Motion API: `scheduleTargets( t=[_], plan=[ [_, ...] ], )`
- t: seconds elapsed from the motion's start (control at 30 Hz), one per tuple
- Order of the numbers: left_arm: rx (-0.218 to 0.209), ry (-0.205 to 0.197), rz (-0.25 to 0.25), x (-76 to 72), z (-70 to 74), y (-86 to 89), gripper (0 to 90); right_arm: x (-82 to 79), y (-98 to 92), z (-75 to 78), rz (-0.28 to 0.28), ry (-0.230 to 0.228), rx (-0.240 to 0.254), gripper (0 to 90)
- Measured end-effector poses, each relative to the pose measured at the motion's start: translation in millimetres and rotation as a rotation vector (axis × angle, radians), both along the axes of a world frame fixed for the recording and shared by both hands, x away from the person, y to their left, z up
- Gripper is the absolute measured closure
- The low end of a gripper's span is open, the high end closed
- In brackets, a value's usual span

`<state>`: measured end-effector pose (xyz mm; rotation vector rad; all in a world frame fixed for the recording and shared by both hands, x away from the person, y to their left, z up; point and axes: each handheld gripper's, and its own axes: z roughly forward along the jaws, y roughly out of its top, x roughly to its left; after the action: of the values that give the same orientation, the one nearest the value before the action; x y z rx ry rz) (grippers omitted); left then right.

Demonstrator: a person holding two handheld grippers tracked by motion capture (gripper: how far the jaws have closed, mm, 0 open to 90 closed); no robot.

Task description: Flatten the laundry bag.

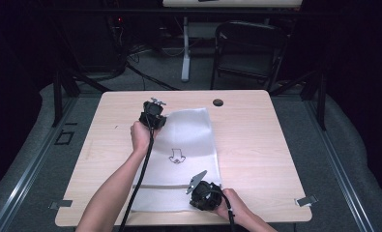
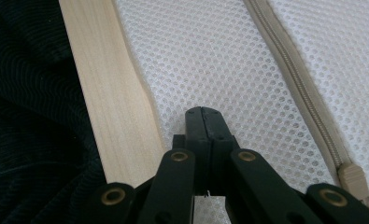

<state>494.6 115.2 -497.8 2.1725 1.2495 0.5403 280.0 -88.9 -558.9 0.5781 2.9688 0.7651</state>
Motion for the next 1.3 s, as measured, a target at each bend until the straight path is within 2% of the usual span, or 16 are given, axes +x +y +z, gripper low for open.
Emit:
scheduleTargets(
  t=[0.13, 0.17, 0.23, 0.33, 0.47, 0.5, 0.6, 0.63, 0.67, 0.77, 0.83, 0.9, 1.07, 1.13, 1.27, 1.3],
  plan=[
    [-0.017, 0.003, 0.01, 6.3, -5.3, 1.1, 81.5, 0.2, -0.2, -0.3, -0.005, 0.0, 0.004, 90.0],
    [-0.023, 0.003, 0.009, 7.4, -6.2, 1.2, 79.9, -1.0, 0.2, -1.6, -0.02, 0.0, 0.021, 90.0],
    [-0.042, -0.003, -0.005, 8.8, -5.8, 2.0, 75.6, -0.5, -0.1, -1.5, -0.024, -0.003, 0.016, 90.0],
    [-0.075, -0.015, -0.024, 9.5, -1.2, 3.6, 60.3, -0.2, 0.3, -1.6, -0.034, 0.006, 0.02, 90.0],
    [-0.093, -0.02, -0.027, 7.8, 4.8, 7.5, 42.4, 1.0, 0.0, -1.3, -0.037, 0.015, 0.023, 90.0],
    [-0.094, -0.022, -0.019, 7.0, 6.1, 8.1, 34.3, 1.6, -0.4, -0.8, -0.035, 0.014, 0.022, 90.0],
    [-0.13, -0.025, -0.025, 2.9, 12.4, 13.7, 27.3, 2.1, -1.0, 0.3, -0.038, 0.014, 0.021, 88.9],
    [-0.135, -0.028, -0.042, -0.5, 14.9, 15.4, 24.9, 2.3, -1.4, 1.0, -0.035, 0.007, 0.016, 87.0],
    [-0.148, -0.039, -0.05, -2.7, 15.1, 15.2, 24.4, 1.7, -1.5, 1.7, -0.045, 0.017, 0.04, 83.8],
    [-0.148, -0.043, -0.095, -15.2, 17.6, 16.1, 20.6, 2.3, -3.6, 8.2, -0.042, 0.004, 0.055, 78.7],
    [-0.153, -0.045, -0.12, -24.5, 18.4, 17.4, 18.8, 2.7, -6.4, 12.2, -0.056, 0.009, 0.094, 71.6],
    [-0.16, -0.045, -0.148, -33.1, 19.0, 20.1, 17.1, 3.9, -10.9, 16.5, -0.067, -0.004, 0.089, 61.9],
    [-0.15, -0.054, -0.193, -55.5, 16.2, 26.1, 14.5, 7.7, -24.6, 24.0, -0.1, 0.009, 0.101, 41.7],
    [-0.165, -0.053, -0.208, -64.0, 14.0, 29.4, 13.2, 8.9, -28.6, 25.7, -0.122, 0.016, 0.093, 30.3],
    [-0.143, -0.045, -0.235, -78.3, 8.7, 32.7, 11.0, 11.8, -34.4, 26.3, -0.156, 0.021, 0.088, 22.5],
    [-0.142, -0.038, -0.238, -81.2, 7.7, 33.8, 10.4, 13.1, -36.0, 27.0, -0.153, 0.021, 0.073, 21.0]
  ],
)
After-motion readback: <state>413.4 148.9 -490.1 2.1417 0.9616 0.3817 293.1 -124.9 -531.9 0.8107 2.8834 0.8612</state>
